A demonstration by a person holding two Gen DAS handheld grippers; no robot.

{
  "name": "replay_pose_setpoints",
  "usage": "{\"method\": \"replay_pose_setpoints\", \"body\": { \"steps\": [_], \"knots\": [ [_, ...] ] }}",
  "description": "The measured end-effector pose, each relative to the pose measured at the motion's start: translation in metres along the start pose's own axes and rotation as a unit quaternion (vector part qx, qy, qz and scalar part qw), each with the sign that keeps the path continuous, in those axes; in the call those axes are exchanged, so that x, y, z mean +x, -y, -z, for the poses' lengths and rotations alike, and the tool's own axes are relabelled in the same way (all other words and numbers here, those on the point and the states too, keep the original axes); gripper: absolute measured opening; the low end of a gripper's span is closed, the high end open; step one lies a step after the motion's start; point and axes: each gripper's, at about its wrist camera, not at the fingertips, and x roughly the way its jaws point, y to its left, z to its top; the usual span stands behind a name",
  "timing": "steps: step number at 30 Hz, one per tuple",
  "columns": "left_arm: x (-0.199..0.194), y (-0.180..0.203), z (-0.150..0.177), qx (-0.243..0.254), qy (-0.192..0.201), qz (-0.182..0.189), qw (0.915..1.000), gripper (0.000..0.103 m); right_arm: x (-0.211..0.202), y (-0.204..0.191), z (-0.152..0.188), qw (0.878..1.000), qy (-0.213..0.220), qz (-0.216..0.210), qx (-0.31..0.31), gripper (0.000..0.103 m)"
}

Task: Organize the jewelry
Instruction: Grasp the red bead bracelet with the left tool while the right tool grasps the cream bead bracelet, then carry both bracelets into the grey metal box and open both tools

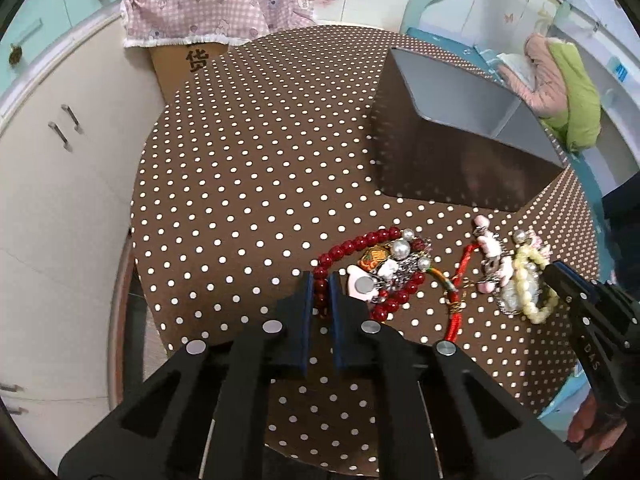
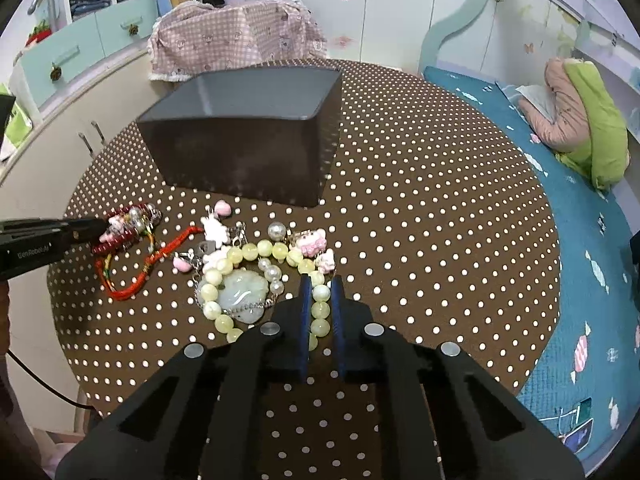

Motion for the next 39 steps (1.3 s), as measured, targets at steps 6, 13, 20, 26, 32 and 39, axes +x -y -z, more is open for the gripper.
{"method": "replay_pose_setpoints", "body": {
  "steps": [6, 13, 20, 26, 32, 39],
  "knots": [
    [-0.019, 0.001, -0.009, 0.0, 0.02, 0.041, 0.999, 0.008, -0.014, 0.007, -0.01, 1.0, 0.021, -0.009, 0.007, 0.009],
    [-0.045, 0.014, -0.026, 0.013, 0.05, 0.079, 0.9955, 0.008, -0.031, 0.008, -0.022, 0.999, 0.045, -0.015, 0.001, 0.008],
    [-0.066, 0.027, -0.041, 0.03, 0.074, 0.107, 0.991, 0.008, -0.05, 0.0, -0.039, 0.996, 0.077, -0.042, -0.01, 0.008],
    [-0.084, 0.028, -0.053, 0.033, 0.1, 0.111, 0.9882, 0.008, -0.063, 0.0, -0.057, 0.993, 0.108, -0.04, -0.013, 0.008],
    [-0.103, 0.033, -0.068, 0.036, 0.132, 0.128, 0.9823, 0.008, -0.072, 0.001, -0.075, 0.989, 0.142, -0.035, -0.021, 0.008],
    [-0.113, 0.043, -0.092, 0.037, 0.157, 0.145, 0.9762, 0.008, -0.057, 0.004, -0.092, 0.989, 0.145, -0.029, -0.016, 0.008]
  ]
}}
